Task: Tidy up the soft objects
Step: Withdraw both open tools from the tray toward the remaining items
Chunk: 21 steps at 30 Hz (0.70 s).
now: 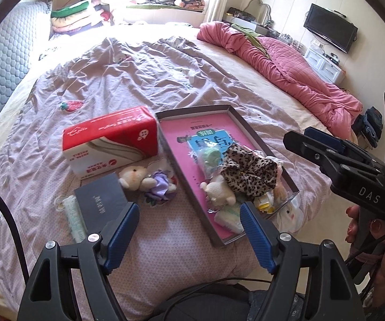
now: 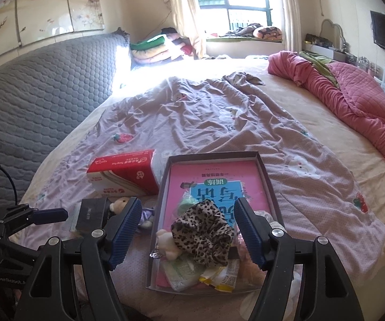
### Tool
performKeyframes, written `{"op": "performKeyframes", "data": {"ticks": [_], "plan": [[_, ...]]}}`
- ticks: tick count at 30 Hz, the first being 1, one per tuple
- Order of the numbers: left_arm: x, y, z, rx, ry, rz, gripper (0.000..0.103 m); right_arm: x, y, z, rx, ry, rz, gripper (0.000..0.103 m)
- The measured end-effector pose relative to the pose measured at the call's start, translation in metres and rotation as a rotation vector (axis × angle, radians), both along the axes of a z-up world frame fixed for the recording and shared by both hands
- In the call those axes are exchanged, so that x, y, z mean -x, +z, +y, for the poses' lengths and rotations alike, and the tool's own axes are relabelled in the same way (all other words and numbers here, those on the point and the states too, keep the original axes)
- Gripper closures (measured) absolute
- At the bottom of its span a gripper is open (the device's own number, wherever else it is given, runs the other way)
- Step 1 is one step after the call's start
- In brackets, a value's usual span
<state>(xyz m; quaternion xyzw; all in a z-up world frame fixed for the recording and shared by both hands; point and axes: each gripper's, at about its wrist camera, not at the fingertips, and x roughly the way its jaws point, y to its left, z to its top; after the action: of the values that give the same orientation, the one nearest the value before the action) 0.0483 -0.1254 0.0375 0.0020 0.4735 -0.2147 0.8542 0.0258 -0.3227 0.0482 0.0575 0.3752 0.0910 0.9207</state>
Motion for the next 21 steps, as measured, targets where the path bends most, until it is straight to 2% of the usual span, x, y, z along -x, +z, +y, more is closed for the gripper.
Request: {"op": "performKeyframes", "data": {"ticks": [21], "plan": [[0.005, -0.018, 0.086, 0.024, 0.161, 0.041, 0.026, -0.004, -0.012, 0.073, 0.095, 0.174, 0.026, 0.030]]}}
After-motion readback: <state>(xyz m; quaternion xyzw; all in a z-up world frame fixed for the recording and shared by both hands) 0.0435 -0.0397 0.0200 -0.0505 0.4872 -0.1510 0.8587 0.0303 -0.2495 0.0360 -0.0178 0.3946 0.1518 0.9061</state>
